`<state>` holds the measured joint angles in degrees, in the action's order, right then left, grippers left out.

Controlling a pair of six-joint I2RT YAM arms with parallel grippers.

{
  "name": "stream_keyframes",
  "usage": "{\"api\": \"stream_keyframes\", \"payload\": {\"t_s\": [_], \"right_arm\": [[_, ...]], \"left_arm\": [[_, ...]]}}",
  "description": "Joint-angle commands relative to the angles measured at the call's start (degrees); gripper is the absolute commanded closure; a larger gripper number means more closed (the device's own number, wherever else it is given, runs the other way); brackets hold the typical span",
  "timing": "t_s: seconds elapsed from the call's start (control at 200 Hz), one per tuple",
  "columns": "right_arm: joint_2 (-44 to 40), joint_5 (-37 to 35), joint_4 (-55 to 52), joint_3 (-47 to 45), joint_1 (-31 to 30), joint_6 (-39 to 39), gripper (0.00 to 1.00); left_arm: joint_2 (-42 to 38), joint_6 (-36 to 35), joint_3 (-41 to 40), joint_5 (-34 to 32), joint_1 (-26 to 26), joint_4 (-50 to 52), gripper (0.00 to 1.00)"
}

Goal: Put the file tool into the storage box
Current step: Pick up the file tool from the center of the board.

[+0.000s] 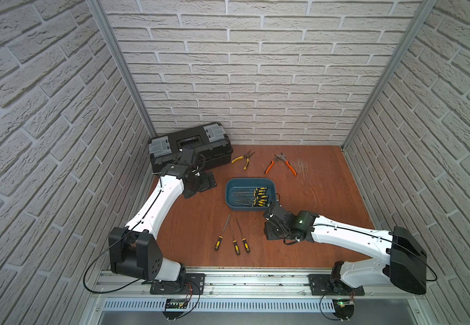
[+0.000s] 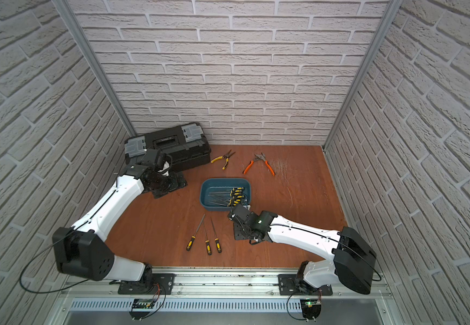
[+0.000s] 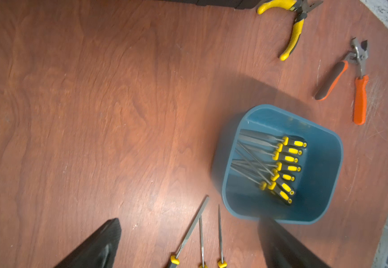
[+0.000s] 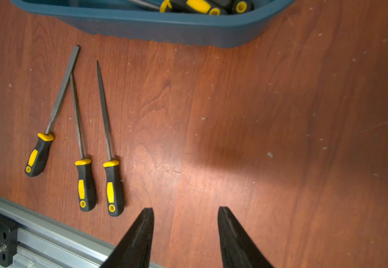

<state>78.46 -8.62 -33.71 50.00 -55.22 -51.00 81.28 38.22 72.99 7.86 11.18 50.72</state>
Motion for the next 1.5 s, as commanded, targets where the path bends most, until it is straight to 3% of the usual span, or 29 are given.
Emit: {"api": "stream_keyframes", "payload": {"t_s": [0.0, 0.355, 0.785, 1.07, 1.285, 1.495], "right_arm": [[2.87, -1.05, 4.65, -0.04, -3.55, -4.80, 0.51], [15.54, 1.08, 3.61, 10.55, -9.50, -2.89, 0.54], [25.74, 4.40, 0.39, 18.04, -9.64, -0.56, 0.55], [30.03, 4.23, -4.72, 21.25, -10.04, -0.41, 0.55], [30.16, 2.76, -7.07, 20.77, -10.25, -1.48, 0.60], [26.97, 0.98, -5.10, 16.45, -10.34, -1.70, 0.74]], "left_arm": [[-2.54, -0.18, -0.58, 2.50, -2.56, -0.79, 0.02], [-5.80, -4.35, -1.67, 2.78, -5.33, 3.12, 0.02], [-3.11, -5.57, 1.58, 6.62, -5.56, 2.86, 0.02], [-2.70, -6.15, 2.68, 4.80, -2.77, 3.24, 0.02], [-2.35, -7.36, 4.18, 2.91, -1.55, 4.17, 0.02], [0.41, -7.08, 6.17, 2.08, 1.73, 3.92, 0.02]]}}
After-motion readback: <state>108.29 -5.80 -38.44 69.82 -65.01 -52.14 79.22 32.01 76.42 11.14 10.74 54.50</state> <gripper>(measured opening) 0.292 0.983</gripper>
